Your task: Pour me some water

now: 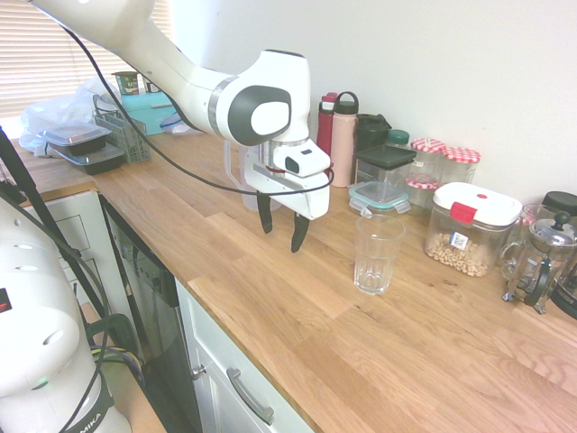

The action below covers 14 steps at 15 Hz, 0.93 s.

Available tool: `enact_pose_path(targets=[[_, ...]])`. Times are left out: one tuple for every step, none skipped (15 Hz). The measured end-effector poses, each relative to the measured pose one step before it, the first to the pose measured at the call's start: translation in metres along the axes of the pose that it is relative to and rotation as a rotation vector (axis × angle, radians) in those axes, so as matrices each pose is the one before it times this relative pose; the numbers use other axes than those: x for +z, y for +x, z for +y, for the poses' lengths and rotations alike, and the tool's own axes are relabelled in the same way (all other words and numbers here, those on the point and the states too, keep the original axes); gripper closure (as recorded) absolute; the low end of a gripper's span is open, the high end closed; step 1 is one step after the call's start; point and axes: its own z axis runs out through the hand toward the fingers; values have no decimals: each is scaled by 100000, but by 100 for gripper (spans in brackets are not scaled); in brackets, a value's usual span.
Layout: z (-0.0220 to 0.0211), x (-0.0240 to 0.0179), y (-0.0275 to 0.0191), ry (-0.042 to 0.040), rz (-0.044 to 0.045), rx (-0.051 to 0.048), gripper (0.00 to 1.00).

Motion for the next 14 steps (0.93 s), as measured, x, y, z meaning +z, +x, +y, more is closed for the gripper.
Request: enact_pose_path(targets=[[4,56,-5,-173,-123,-25,0],[-36,-43,-14,-4,41,468,0],[-170,-339,-122,238,298,583,0],[-218,-843,-462,-191,167,317,0],[-267,-1380,-932,-860,144,642,0],[-252,-1893,-1506,-793,604,705,0],[-173,-2109,-1851,-526,935,539,0],[-125,-2236,-1880,-95,1130,323,0],[-62,-2324,-1860,691,1464,-180,0],[-21,-2173,-1717,1443,1533,-301,0],[-79,-1550,-1339,1690,1650,-356,0],[-362,-1059,-1252,1856,1341,-52,0],[-606,-628,-1273,1530,834,-97,0],[-865,-373,-1435,1308,685,-114,0]])
